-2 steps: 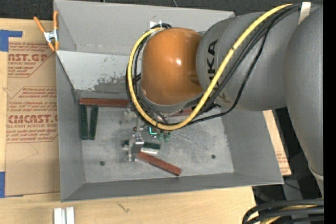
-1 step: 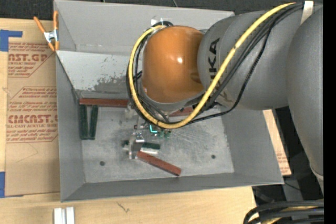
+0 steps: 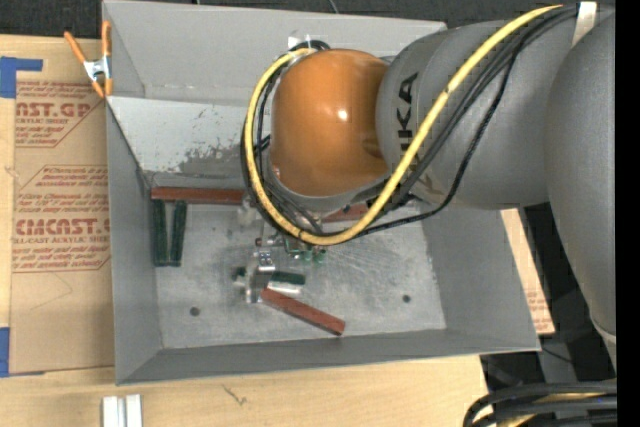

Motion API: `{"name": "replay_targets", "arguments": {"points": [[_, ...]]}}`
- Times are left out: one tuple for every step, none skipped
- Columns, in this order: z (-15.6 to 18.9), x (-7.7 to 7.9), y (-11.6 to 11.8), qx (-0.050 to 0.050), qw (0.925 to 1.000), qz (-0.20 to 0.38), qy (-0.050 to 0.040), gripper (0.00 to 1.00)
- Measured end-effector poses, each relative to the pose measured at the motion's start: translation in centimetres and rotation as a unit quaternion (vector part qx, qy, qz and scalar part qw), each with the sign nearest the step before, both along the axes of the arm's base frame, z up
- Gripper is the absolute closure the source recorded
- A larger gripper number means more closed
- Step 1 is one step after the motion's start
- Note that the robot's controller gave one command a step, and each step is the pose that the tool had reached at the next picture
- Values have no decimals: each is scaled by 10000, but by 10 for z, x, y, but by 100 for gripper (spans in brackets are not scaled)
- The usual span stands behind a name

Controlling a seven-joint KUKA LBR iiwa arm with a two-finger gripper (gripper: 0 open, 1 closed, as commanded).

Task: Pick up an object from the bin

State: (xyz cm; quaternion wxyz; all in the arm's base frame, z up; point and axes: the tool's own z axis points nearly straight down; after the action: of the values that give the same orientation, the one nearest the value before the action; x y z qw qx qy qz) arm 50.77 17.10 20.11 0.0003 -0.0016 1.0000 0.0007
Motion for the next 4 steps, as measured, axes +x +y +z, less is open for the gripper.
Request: {"name": "replay_targets", "arguments": {"points": [[6,2,-15,-14,9978,664,48,0],[-17,8,-20,2,9933,1150,-66,0],[-123,45,-44,27,9999,106,-82,100],[-123,45,-45,28,9999,105,-84,100]]}}
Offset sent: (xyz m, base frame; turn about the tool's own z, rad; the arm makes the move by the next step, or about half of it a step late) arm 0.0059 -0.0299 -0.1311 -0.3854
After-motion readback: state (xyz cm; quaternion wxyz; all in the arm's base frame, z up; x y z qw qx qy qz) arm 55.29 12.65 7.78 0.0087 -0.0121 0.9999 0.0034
